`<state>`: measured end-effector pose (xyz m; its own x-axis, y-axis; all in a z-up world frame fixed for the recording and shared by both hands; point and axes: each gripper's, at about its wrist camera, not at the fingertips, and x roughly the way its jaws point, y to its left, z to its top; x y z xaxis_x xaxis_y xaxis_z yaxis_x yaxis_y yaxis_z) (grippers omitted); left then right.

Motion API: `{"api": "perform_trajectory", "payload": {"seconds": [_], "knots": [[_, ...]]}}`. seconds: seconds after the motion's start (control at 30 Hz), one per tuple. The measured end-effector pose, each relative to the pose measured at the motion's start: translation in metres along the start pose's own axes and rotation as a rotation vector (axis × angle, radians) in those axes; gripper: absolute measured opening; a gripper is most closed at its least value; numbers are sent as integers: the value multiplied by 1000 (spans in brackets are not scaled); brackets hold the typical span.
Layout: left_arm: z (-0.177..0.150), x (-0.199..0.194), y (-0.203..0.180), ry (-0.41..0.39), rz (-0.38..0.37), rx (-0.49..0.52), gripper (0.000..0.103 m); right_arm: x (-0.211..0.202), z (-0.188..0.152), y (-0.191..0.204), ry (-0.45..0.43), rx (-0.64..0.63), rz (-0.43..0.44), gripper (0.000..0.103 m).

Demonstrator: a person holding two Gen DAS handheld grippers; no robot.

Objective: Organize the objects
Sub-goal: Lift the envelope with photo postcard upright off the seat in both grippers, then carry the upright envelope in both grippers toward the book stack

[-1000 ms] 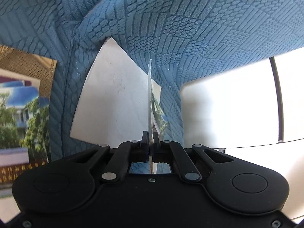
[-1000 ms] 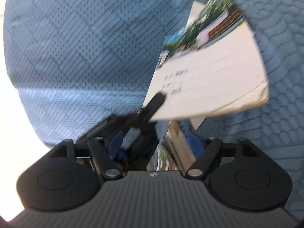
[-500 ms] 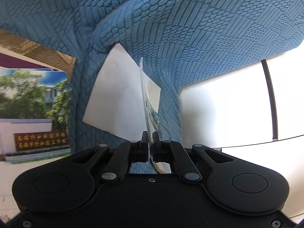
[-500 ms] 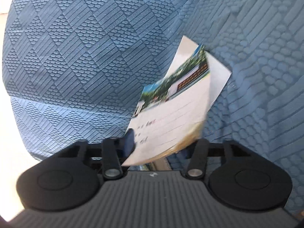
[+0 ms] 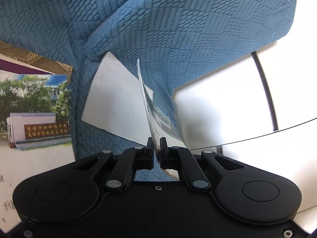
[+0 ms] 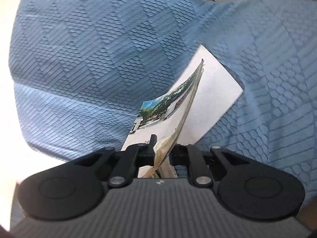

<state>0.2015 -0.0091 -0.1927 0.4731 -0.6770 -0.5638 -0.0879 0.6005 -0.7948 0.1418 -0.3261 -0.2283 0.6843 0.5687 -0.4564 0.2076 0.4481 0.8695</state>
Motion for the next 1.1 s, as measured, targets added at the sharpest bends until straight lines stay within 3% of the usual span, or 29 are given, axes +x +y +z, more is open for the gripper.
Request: {"api": "perform_trajectory", "payload": {"seconds": [0.3,0.53,0.7,0.83,1.1], "knots": [[-20,-32,3,-65,-110,-57,5,-18,2,36,37,-64,-9,12],[-25,-63,-11,-109,-88,8,6,-23,-7,56,80,-98,-7,11],[-29,-89,-15,-139,-99,4,6,-30,-14,80,100,-153,50,11],[-25,-112,-13,-145,-107,-22,7,-32,-18,107,129,-230,34,11],[-18,-161,-11,-198,-55,-1,7,-20,-33,143,210,-276,43,11]]}}
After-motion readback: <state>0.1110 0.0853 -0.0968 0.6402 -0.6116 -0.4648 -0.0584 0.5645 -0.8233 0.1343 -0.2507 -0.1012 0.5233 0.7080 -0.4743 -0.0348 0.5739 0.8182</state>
